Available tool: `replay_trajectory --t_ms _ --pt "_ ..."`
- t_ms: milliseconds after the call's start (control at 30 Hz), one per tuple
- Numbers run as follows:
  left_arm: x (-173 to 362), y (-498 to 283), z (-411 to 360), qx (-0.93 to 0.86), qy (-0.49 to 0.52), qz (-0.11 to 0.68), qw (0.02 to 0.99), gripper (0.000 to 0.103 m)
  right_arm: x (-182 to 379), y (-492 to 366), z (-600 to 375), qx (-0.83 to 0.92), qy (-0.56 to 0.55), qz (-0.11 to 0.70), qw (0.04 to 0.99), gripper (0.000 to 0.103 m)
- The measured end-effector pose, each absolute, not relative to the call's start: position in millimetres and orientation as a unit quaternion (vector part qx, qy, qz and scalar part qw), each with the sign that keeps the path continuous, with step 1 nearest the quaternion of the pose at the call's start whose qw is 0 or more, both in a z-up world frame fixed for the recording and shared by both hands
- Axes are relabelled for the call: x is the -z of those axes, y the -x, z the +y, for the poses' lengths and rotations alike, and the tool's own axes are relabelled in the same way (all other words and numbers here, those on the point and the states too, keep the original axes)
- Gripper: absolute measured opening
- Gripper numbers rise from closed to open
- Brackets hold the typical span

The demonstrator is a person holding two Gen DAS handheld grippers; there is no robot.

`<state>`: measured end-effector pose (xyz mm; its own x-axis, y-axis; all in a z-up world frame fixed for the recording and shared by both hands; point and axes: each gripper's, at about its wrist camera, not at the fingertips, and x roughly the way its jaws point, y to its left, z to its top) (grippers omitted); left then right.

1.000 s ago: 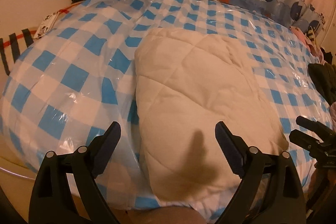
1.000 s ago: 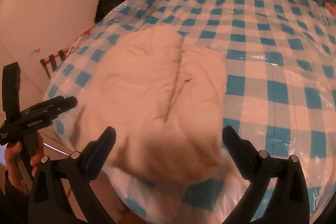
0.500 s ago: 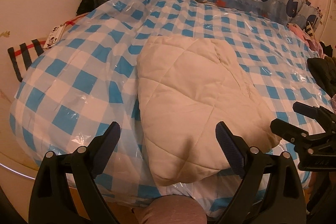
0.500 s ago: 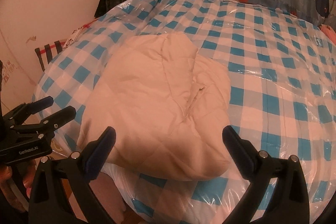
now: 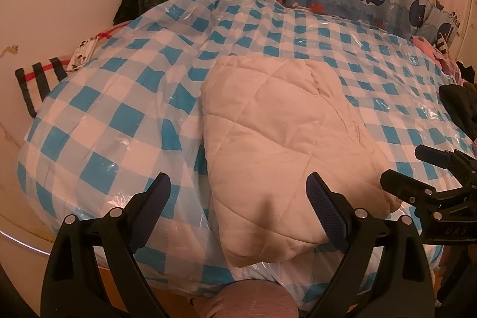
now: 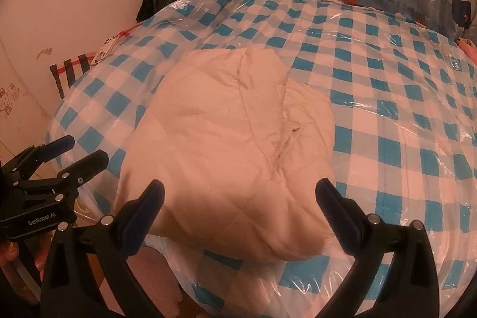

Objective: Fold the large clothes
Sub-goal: 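Release the bundle and withdraw both grippers from it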

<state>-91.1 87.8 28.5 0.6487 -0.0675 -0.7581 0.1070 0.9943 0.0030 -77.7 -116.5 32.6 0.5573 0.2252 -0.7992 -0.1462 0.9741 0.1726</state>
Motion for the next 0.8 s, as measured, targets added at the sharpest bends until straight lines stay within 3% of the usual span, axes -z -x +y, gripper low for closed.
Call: replay_trajectory --t_ms 800 --pt "-30.5 93.6 87.4 0.048 -0.021 0.415 0.908 0.088 -32.5 77.0 -114.3 -0.107 -0.043 0.459 0.881 0.098"
